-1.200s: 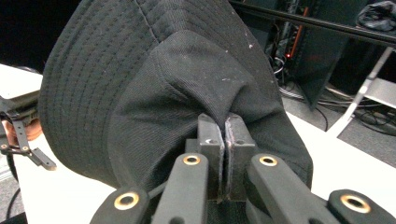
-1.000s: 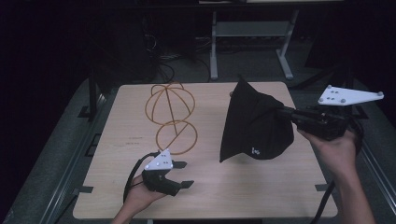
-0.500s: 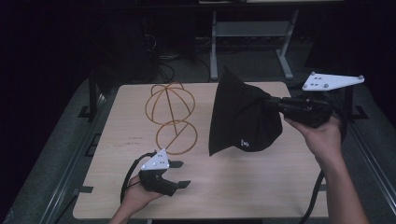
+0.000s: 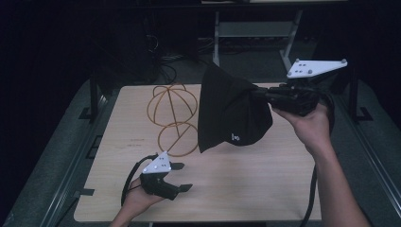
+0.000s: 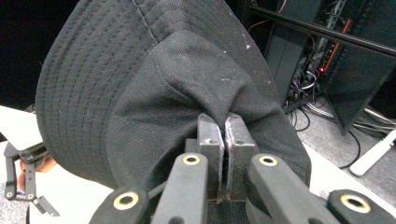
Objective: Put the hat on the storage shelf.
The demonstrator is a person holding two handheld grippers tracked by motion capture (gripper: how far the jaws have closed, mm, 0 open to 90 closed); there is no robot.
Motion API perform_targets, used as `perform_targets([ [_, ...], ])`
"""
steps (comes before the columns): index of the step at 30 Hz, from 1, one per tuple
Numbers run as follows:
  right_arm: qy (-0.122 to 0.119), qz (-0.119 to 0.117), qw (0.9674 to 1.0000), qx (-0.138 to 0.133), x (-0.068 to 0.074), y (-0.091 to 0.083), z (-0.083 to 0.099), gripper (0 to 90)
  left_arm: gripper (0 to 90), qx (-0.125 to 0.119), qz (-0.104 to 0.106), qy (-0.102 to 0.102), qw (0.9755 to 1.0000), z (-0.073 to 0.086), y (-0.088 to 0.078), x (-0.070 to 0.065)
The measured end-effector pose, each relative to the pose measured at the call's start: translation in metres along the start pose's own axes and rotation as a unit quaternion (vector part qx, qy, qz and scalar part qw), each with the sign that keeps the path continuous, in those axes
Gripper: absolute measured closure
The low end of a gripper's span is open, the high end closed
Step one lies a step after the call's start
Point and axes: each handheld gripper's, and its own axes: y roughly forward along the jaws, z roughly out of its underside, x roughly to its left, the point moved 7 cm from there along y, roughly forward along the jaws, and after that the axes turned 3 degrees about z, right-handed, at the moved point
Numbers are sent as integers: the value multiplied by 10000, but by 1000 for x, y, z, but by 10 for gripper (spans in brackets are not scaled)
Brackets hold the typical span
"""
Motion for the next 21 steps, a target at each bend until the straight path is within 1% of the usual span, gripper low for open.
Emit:
perform_targets([
  [2, -21, -68, 10000, -45, 1, 5, -7, 874, 240, 19, -31, 0, 10000, 0, 0, 0],
  [4, -21, -82, 10000, -51, 1, 7, -9, 874, 233, 16, -37, -13, 10000, 0, 0, 1],
  [9, -112, -138, 9998, -12, 4, 18, -22, 874, 229, -38, -59, -48, 10000, 1, -1, 1],
  [10, -132, -147, 9998, 2, 4, 19, -24, 874, 229, -12, -75, -16, 10000, 1, -2, 2],
  [11, -132, -147, 9998, 2, 4, 19, -24, 874, 230, -12, -75, -16, 10000, 1, -2, 2],
  [12, -165, -179, 9997, 9, 5, 23, -28, 874, 230, -27, -52, -29, 10000, 1, -2, 1],
  [18, -222, -210, 9995, 48, 8, 32, -39, 874, 229, -22, -55, -33, 10000, 2, -2, 1],
  [20, -247, -234, 9994, 36, 10, 37, -47, 874, 226, -36, -53, -30, 10000, 2, -3, 1],
  [21, -247, -234, 9994, 36, 10, 37, -47, 874, 227, -36, -53, -30, 10000, 2, -3, 1],
])
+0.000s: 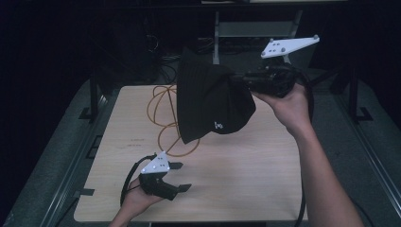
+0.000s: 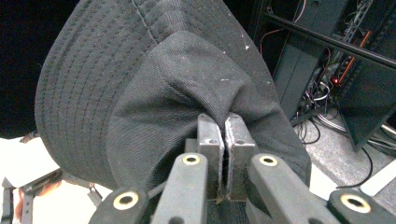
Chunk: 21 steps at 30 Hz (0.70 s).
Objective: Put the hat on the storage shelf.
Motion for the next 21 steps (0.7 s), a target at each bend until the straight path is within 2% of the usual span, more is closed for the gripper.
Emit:
perform_targets([
  [6, -73, -82, 9999, 12, 5, 15, -14, 873, 226, 30, -5, 38, 10000, 1, 0, 1],
  [21, -303, -164, 9989, 323, 12, 66, -50, 873, 228, -19, 101, 17, 9999, 0, 4, -2],
])
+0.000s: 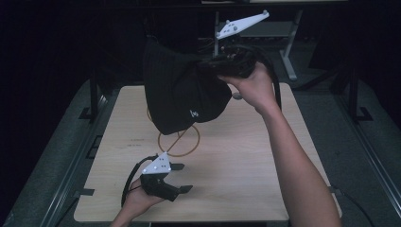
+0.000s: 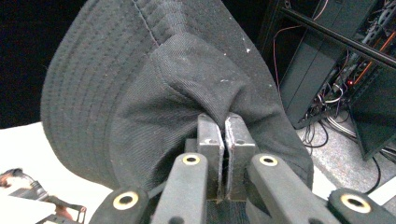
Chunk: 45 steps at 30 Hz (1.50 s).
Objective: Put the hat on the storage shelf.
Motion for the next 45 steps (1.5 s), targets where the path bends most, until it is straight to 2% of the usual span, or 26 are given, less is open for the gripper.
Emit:
perform_targets([
  [5, -27, 12, 9998, 182, 2, 20, -10, 872, 227, 64, -4, -12, 10000, 1, 3, 0],
  [8, -45, 33, 9998, 216, 0, 27, -14, 872, 227, 128, 21, 63, 9999, 1, 7, 0],
  [12, -15, 49, 9997, 241, 0, 35, -19, 871, 229, 123, 40, 101, 9999, 1, 7, 0],
  [16, 38, 43, 9995, 315, 5, 49, -23, 871, 235, 79, 17, 168, 9998, 0, 5, 2],
  [19, 14, 29, 9993, 367, 7, 64, -27, 871, 235, 70, 11, 106, 9999, 0, 5, 1],
  [25, 11, 27, 9989, 470, 12, 84, -32, 870, 235, 122, 36, 196, 9997, -2, 9, -2],
  [37, 27, -16, 9984, 567, 16, 105, -35, 868, 235, 185, 71, 283, 9994, -2, 11, -3],
  [39, -26, -75, 9981, 617, 18, 110, -35, 867, 235, 154, 69, 240, 9996, -3, 10, -3],
  [45, -229, -43, 9965, 803, 23, 126, -38, 865, 233, 117, 69, 221, 9997, -1, 10, -5],
])
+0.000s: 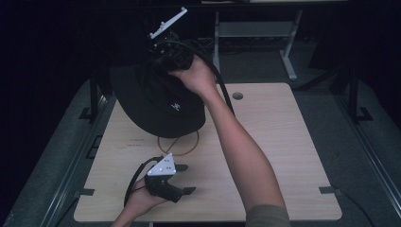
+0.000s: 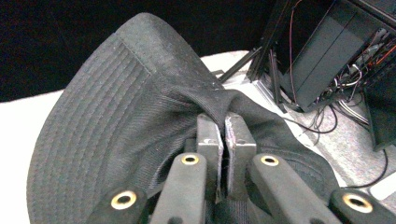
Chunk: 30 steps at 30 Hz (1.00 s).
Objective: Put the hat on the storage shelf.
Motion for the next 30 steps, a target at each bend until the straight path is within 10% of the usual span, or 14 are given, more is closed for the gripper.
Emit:
perform_targets([
  [5, -231, 120, 9994, 233, 8, 19, -6, 846, 232, 46, 35, 105, 9999, -1, 5, -2],
  [6, -260, 270, 9988, 327, 10, 27, -7, 730, 232, 99, 53, 125, 9999, -1, 5, -3],
  [13, -57, 12, 9996, 280, 14, 33, -4, 567, 232, 135, 61, 168, 9997, 0, 6, -6],
  [30, 752, -311, 9965, -209, -8, -20, 42, 345, 231, 207, 120, 125, 9996, 3, 10, -8],
])
